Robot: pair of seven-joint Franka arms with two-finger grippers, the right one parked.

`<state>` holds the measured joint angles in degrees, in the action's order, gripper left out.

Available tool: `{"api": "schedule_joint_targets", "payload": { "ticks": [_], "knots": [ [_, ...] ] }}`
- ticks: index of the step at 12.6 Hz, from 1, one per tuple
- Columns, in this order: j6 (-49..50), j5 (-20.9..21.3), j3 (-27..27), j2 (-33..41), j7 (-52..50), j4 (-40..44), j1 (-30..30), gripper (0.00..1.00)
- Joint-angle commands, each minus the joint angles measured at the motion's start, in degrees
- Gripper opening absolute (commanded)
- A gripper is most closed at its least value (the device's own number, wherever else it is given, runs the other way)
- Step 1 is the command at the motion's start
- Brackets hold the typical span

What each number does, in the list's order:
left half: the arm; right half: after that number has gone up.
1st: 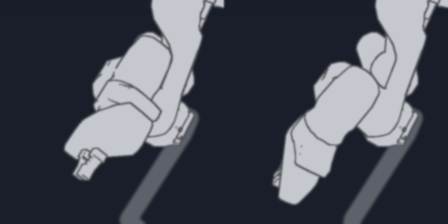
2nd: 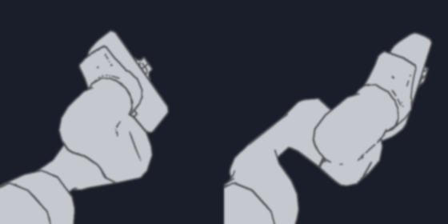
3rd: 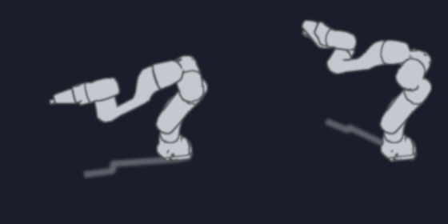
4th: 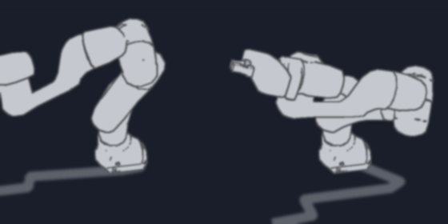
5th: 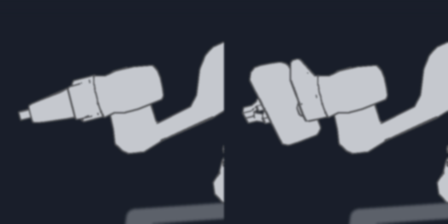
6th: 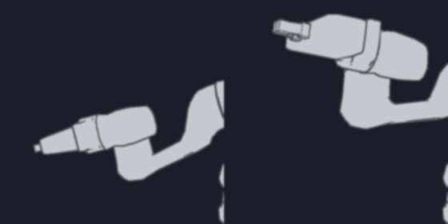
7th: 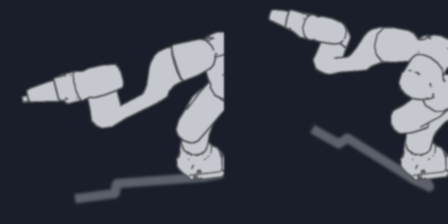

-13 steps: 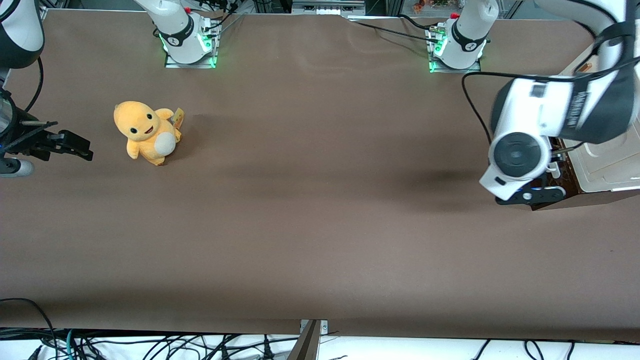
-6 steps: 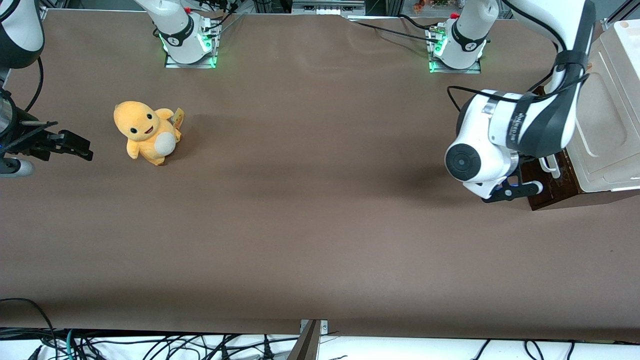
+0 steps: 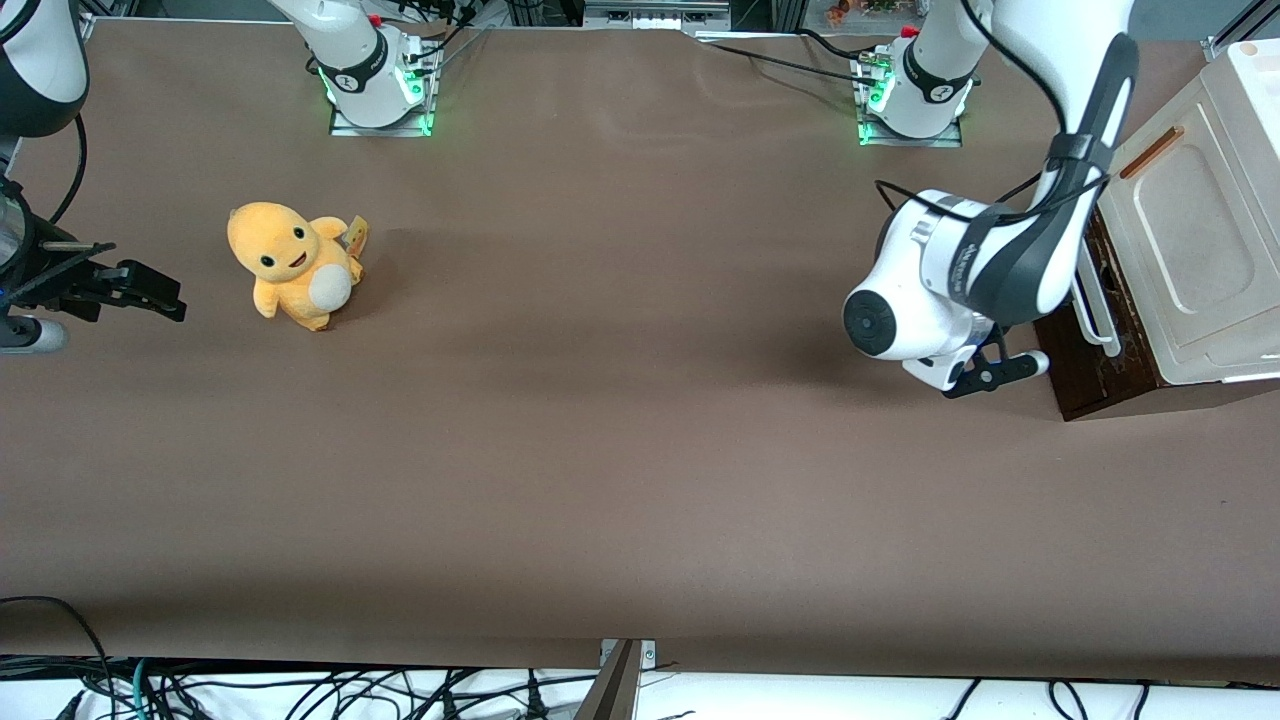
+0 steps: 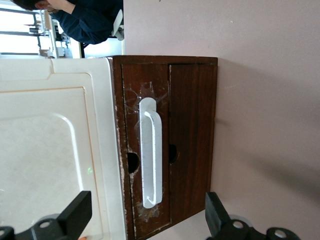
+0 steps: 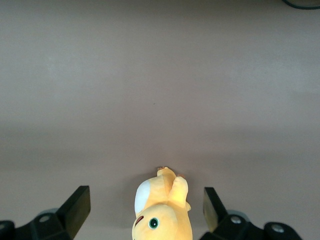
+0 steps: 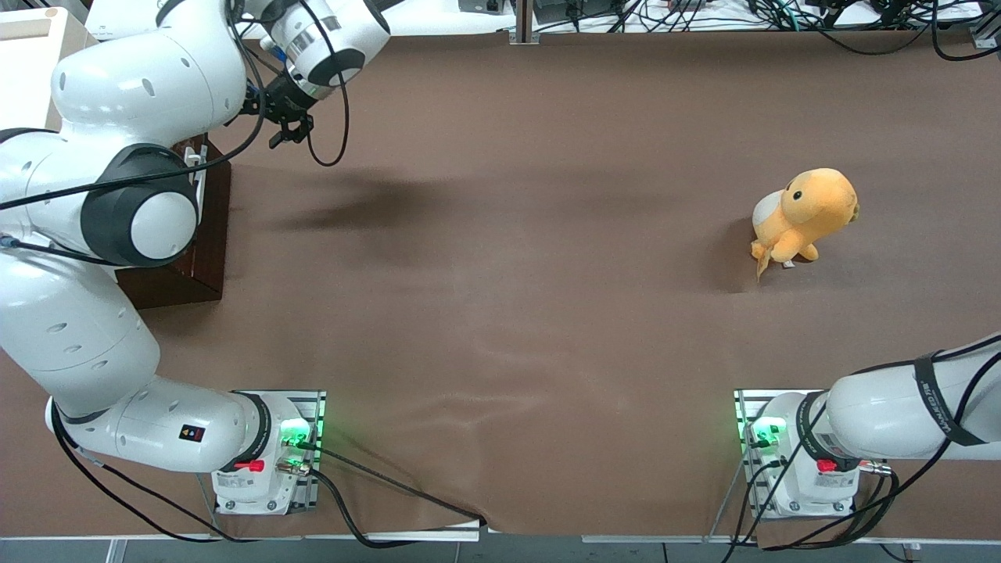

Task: Open lower drawer with left arm only
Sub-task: 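Swing the left gripper down in front of the lower drawer's white handle, then advance the open left gripper around the white bar handle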

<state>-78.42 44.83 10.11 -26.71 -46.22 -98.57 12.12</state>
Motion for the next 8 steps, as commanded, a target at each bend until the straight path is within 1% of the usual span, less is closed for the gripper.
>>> {"api": "schedule_joint_targets", "payload": {
  "ticks": [1,5,8],
  "knots": [
    [0.8,3.7,0.3,-0.8,-1.4,-1.3,-0.1,1.00],
    [2.0,7.5,0.3,-3.5,-4.0,-3.4,-0.2,1.00],
    [2.9,8.2,0.3,-5.7,-7.3,-3.4,-0.3,1.00]
  ]
}}
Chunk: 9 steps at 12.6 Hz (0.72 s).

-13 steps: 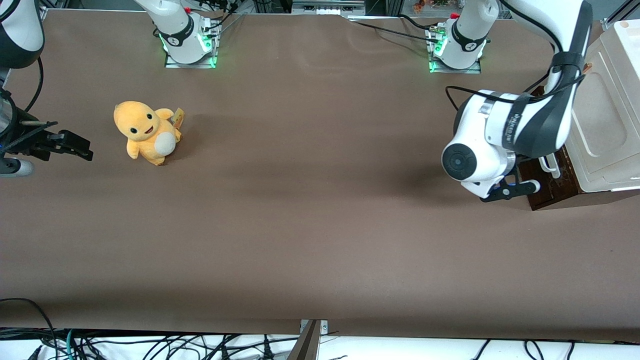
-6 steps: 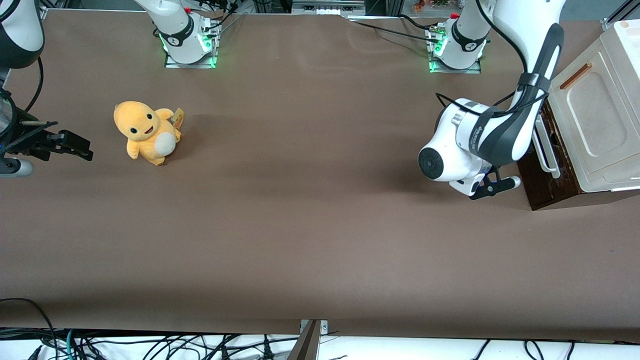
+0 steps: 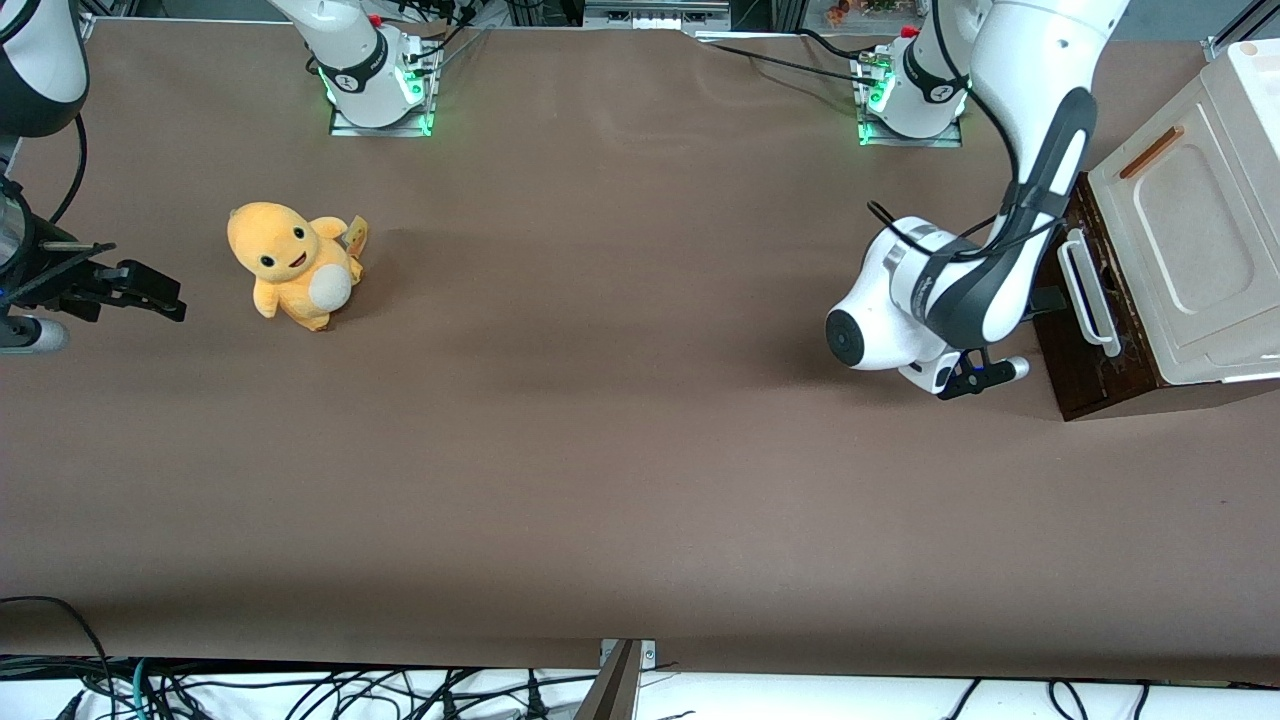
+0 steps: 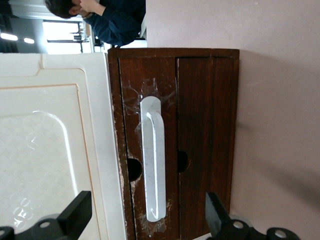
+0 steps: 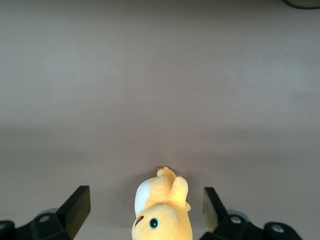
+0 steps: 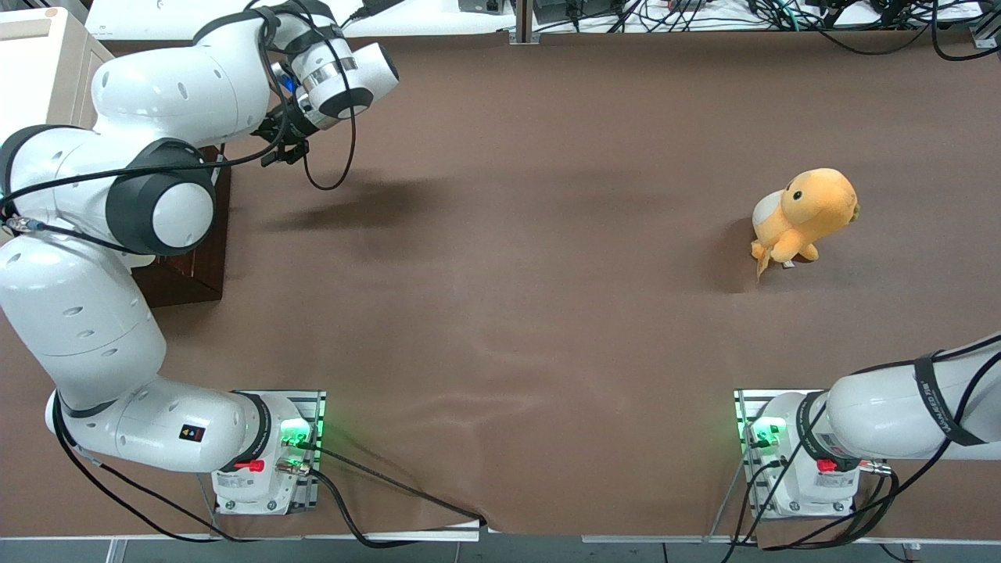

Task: Open lower drawer with left arm only
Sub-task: 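Advance the open left gripper around the white bar handle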

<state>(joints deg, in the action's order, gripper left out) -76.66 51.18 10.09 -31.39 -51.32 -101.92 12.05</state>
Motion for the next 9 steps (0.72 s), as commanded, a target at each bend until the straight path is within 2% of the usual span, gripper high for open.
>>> {"api": "schedule_joint_targets", "payload": {
  "ticks": [1,4,9],
  "knots": [
    [1.2,2.4,0.4,-1.6,-3.0,-0.1,-0.4,1.00],
    [2.8,5.3,0.4,-2.7,-4.7,-2.8,-0.2,1.00],
    [3.4,7.3,0.3,-4.6,-7.2,-3.9,-0.5,1.00]
  ]
}}
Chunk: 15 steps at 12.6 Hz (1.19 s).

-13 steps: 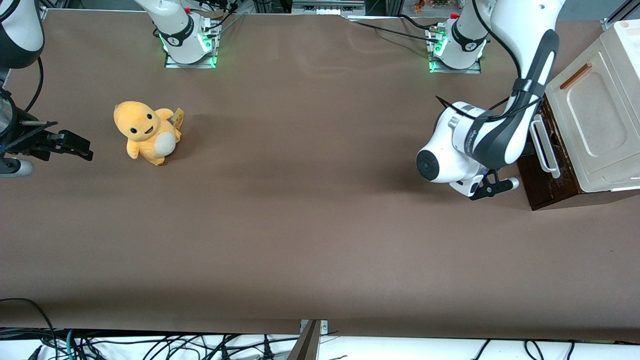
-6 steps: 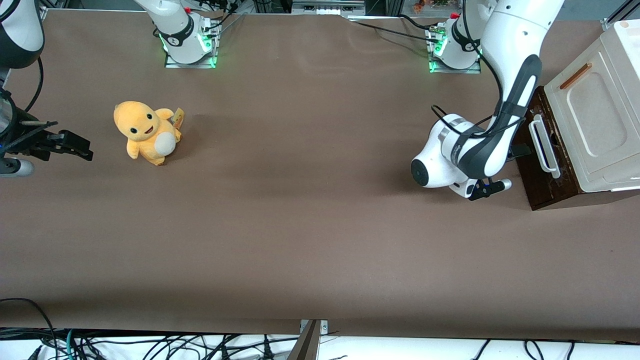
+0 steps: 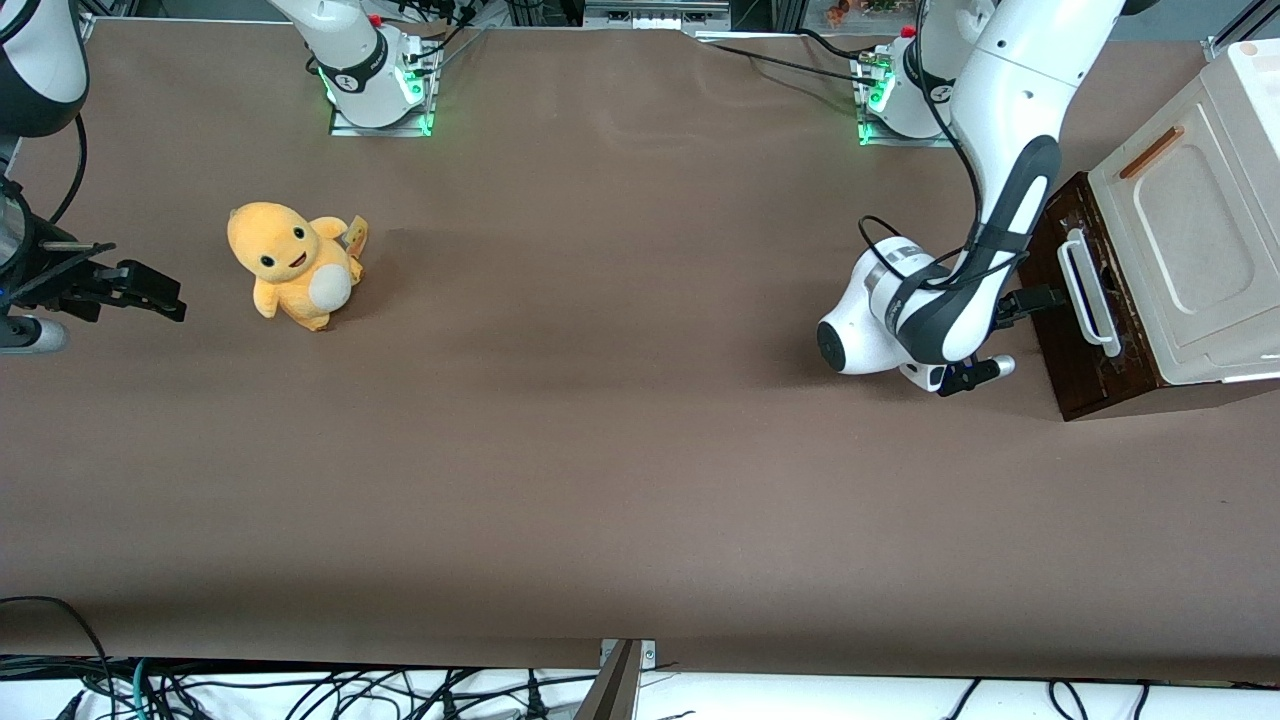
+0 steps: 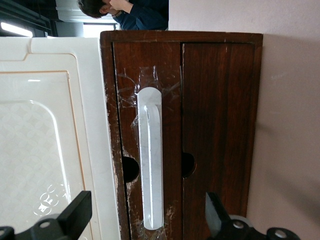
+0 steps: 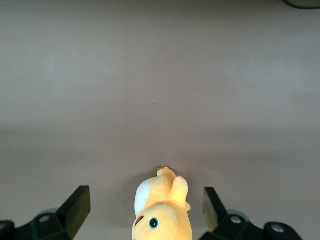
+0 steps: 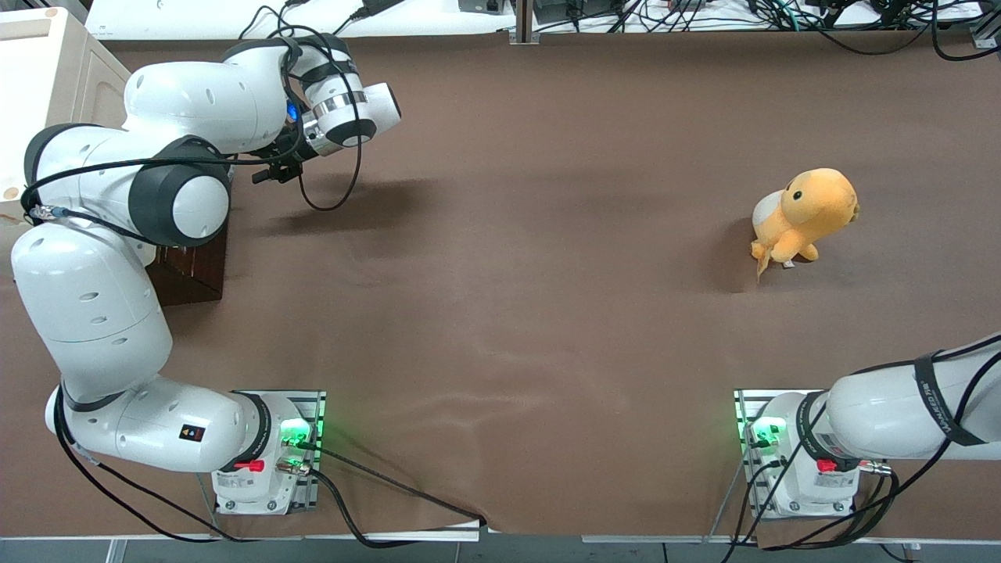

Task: Open lower drawer with left arm only
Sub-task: 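Advance the open left gripper around the white bar handle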

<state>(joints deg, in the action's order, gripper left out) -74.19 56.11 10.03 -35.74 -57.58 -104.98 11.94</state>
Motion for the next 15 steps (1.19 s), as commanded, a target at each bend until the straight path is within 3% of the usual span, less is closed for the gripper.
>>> {"api": "schedule_joint_targets", "payload": {
  "ticks": [1,15],
  "knots": [
    [1.3,3.0,0.3,-0.6,-1.2,-1.4,-0.5,1.00],
    [1.9,7.9,-0.4,-3.3,-3.9,-3.2,-3.6,1.00]
  ]
}}
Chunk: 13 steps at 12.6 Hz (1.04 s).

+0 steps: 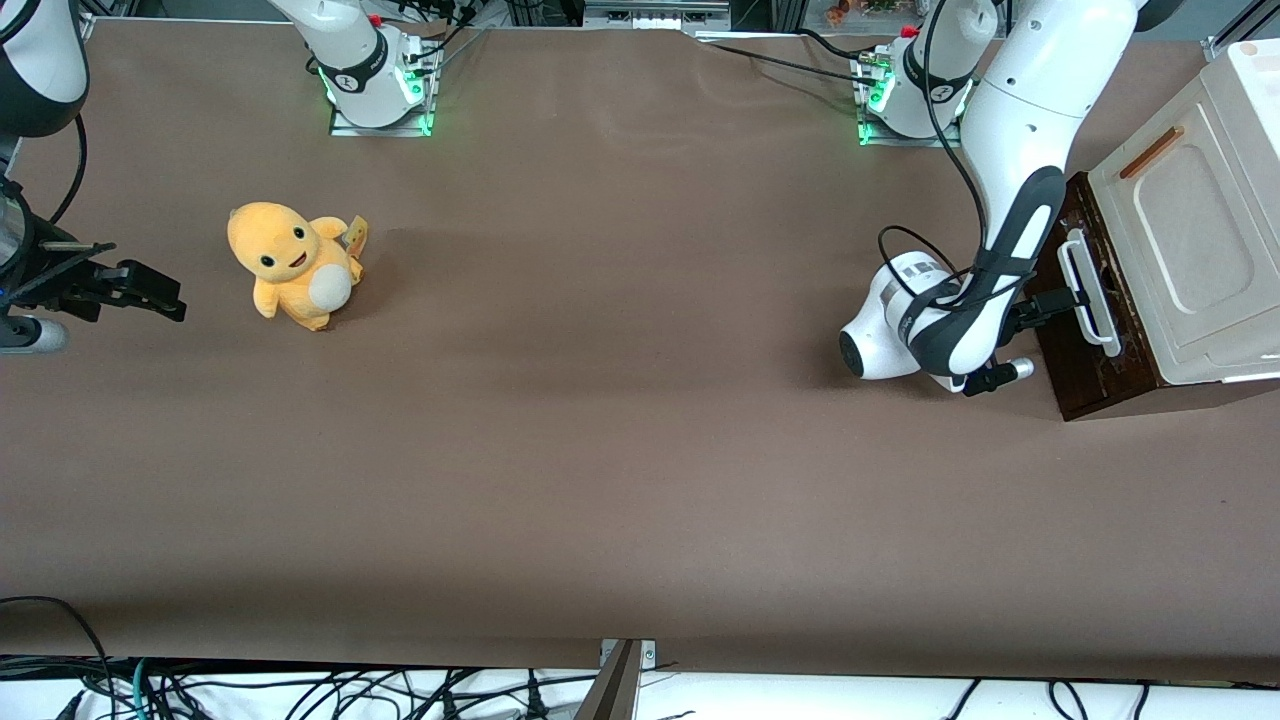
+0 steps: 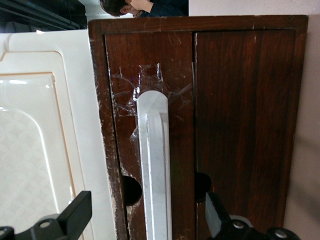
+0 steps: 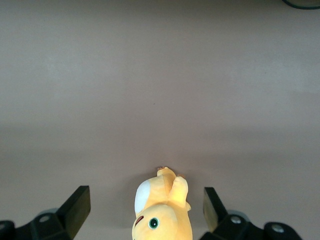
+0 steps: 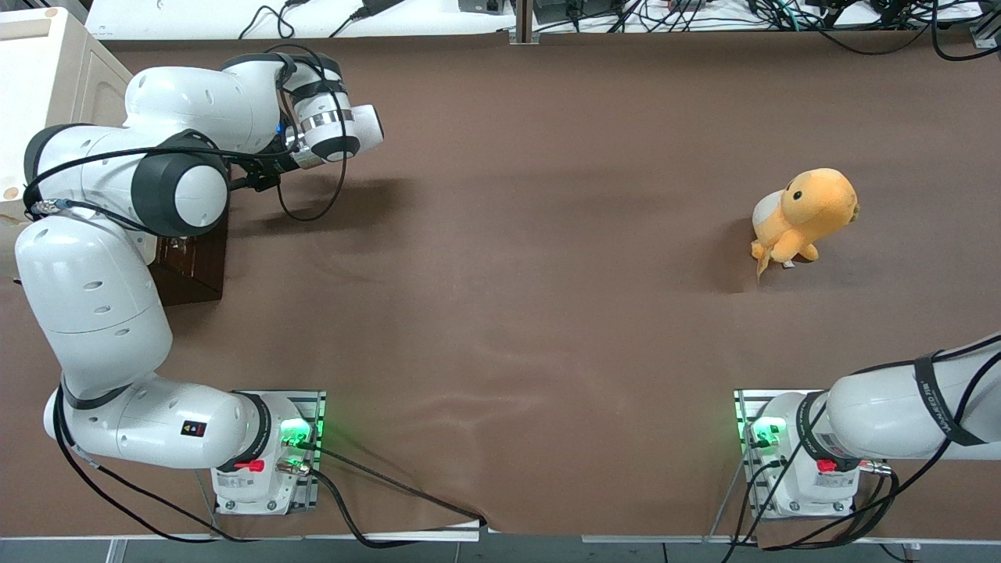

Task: Open lower drawer with left arm only
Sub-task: 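Advance the open left gripper around the white bar handle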

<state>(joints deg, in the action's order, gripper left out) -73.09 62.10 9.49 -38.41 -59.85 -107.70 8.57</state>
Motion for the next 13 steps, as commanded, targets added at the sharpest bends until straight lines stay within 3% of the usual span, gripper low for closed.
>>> {"api": "schedule_joint_targets", "payload": {
  "ticks": [1,6,13],
  "knots": [
    [0.9,2.2,0.0,-0.9,-1.9,-0.6,-0.4,1.00],
    [1.0,5.3,-0.1,-1.0,-2.1,-2.6,-2.0,1.00],
    [1.0,5.5,-0.1,-1.1,-1.9,-2.6,-2.6,0.85]
  ]
}}
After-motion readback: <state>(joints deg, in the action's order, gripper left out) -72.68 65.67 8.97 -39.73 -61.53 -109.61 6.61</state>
